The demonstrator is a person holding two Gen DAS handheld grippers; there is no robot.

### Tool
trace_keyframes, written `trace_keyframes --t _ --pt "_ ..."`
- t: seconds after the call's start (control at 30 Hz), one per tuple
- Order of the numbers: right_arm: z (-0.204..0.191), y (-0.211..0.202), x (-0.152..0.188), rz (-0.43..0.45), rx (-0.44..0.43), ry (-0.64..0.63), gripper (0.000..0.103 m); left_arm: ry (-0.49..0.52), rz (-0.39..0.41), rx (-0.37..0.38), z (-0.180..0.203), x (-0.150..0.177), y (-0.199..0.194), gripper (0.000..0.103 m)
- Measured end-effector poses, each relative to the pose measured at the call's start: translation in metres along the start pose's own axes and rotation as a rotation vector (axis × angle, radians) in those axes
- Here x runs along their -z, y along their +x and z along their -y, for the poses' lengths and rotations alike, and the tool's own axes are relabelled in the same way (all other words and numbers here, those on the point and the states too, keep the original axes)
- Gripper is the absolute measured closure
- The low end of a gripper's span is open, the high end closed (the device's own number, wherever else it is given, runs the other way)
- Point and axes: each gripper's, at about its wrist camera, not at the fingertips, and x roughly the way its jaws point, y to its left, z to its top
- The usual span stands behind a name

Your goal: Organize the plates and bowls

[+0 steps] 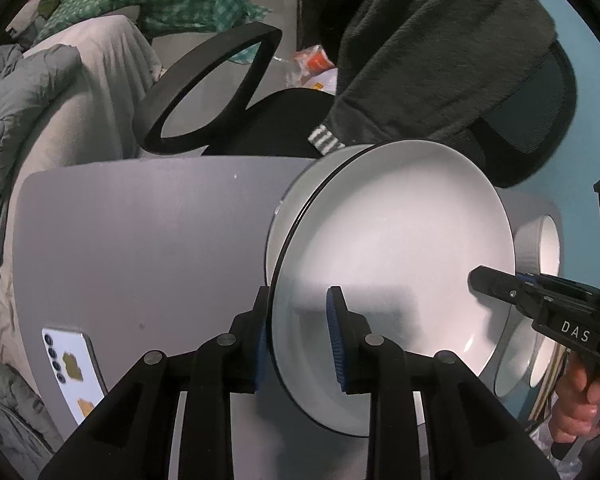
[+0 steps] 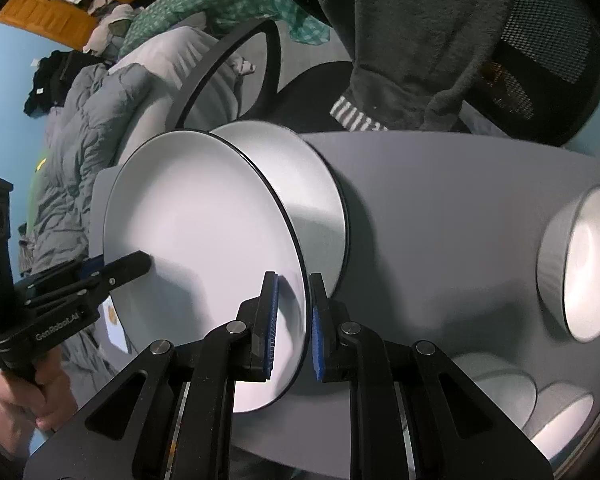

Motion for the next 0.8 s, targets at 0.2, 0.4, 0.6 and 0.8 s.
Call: trace_keyframes --t 0.2,0.4,0.6,0.8 --pt "0.013 0.014 -0.016 -0.043 -0.006 0.021 0.088 0.0 -0.03 -0.034 0.001 -0.012 0.02 0.076" --pt "0.01 0.022 -0.02 -0.069 0.013 0.015 0.088 -0.004 -0.05 -0.043 -0.001 -0.017 0.031 0.076" --pt "0.014 0.025 -0.025 -0.09 0.034 0.028 0.087 0.037 -0.064 -0.06 0.006 -0.017 0.035 0.077" --pt "0.016 0.024 -0.028 -0.117 0.032 0.042 0.083 0.084 -0.06 -0.094 0.012 -0.017 0.036 0.076"
